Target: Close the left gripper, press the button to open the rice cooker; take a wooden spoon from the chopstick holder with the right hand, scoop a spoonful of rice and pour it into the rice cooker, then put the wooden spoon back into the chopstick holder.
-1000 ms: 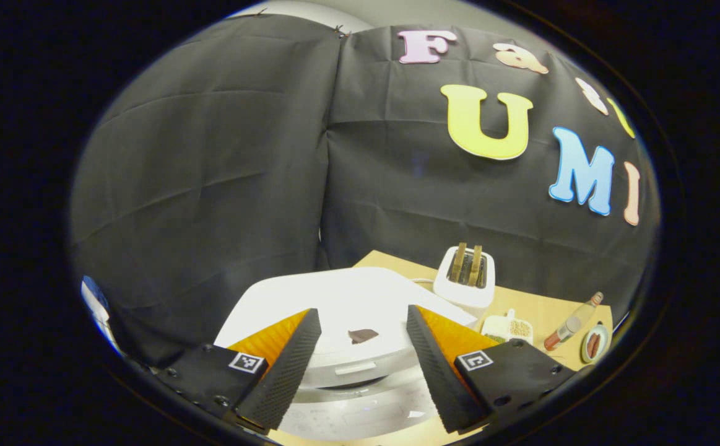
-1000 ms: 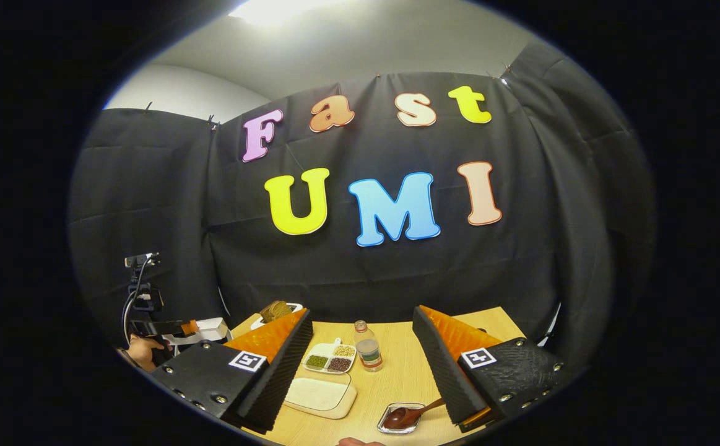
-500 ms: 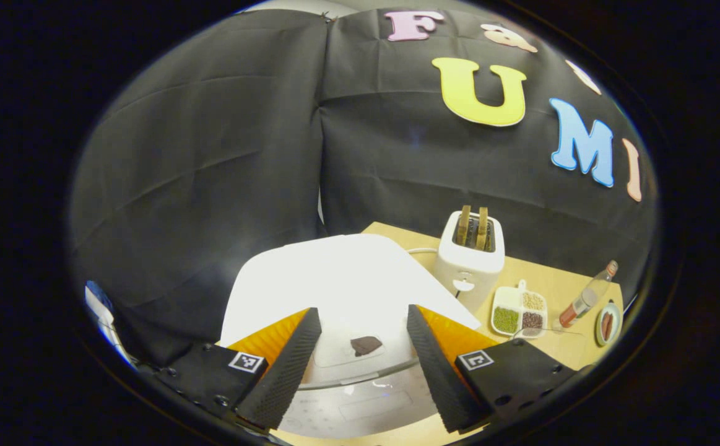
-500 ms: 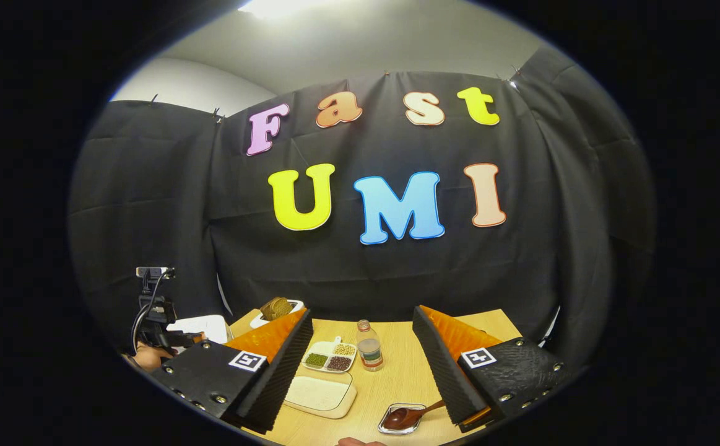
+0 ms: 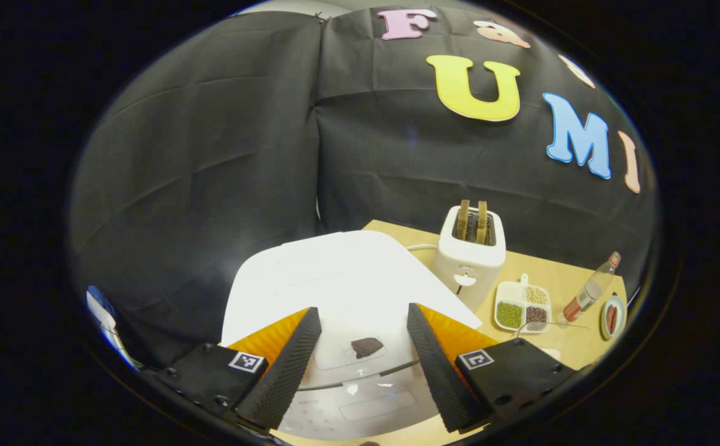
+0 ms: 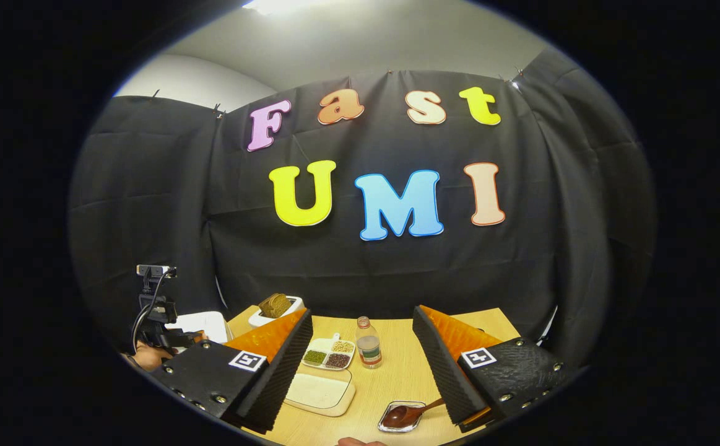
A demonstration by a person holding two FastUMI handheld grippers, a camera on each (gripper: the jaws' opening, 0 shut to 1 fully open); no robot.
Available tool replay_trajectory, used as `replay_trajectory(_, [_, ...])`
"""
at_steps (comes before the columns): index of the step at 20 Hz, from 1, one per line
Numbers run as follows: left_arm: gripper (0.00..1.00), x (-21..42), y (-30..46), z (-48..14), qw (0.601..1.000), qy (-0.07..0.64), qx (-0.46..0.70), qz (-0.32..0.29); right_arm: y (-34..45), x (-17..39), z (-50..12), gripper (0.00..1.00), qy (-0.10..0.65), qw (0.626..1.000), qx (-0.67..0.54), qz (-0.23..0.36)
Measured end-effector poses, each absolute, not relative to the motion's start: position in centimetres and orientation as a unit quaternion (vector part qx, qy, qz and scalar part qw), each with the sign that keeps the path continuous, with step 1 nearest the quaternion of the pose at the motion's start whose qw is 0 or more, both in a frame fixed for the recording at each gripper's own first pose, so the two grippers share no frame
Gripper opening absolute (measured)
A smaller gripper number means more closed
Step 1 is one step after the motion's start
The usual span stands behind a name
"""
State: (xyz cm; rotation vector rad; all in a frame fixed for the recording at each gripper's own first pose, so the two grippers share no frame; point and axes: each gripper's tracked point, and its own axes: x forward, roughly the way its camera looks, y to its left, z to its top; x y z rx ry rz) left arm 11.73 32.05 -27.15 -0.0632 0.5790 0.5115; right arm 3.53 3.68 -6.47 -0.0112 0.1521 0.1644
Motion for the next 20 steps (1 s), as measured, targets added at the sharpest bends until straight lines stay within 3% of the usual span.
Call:
replay_trajectory(12, [0.98,11.4,31.7,-26.6,0.927,0.270,-0.071,0.248,1.3,2.9,-6.1,0.98,0.066,0.996,0.005,0.054])
replay_trajectory(20, [0.96,11.9,24.1,-12.8,0.974,0.139,-0.046,0.173,-0.6,3.6,-3.7,0.98,0.034,0.999,0.005,0.041])
